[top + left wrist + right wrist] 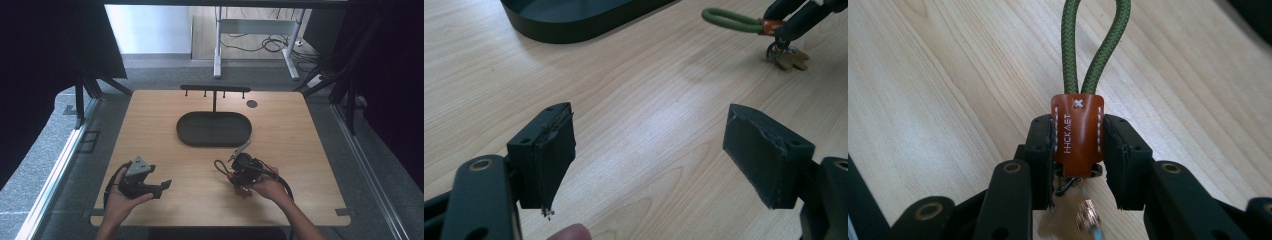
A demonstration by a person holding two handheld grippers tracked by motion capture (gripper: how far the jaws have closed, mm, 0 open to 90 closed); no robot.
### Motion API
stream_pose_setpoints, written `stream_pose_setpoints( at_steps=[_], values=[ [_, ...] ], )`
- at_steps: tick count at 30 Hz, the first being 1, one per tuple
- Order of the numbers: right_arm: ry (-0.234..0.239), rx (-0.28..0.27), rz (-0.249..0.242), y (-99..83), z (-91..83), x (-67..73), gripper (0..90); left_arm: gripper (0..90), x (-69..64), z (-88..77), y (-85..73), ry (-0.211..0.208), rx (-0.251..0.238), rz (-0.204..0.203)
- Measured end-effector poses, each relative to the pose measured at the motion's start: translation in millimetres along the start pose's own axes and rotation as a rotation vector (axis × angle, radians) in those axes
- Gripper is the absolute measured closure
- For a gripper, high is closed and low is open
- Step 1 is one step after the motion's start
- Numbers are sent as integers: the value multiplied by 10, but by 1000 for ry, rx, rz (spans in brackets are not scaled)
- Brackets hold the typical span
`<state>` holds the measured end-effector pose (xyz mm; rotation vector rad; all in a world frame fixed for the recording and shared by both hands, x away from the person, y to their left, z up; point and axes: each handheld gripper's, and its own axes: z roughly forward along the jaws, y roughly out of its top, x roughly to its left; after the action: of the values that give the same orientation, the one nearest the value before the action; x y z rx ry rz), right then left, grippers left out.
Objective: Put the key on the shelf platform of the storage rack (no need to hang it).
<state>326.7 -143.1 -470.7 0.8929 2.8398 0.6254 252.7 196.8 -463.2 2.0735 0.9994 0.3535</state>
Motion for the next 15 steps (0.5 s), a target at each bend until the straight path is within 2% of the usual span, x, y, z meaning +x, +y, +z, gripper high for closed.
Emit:
stream_pose_setpoints(
  at_steps=[12,15],
  values=[
    [-20,-39,-2,52,-257,-23,667,212,0,-1,2,-1,0,0],
    [-38,-48,0,68,-321,-46,666,212,0,-4,2,0,1,0]
  ],
)
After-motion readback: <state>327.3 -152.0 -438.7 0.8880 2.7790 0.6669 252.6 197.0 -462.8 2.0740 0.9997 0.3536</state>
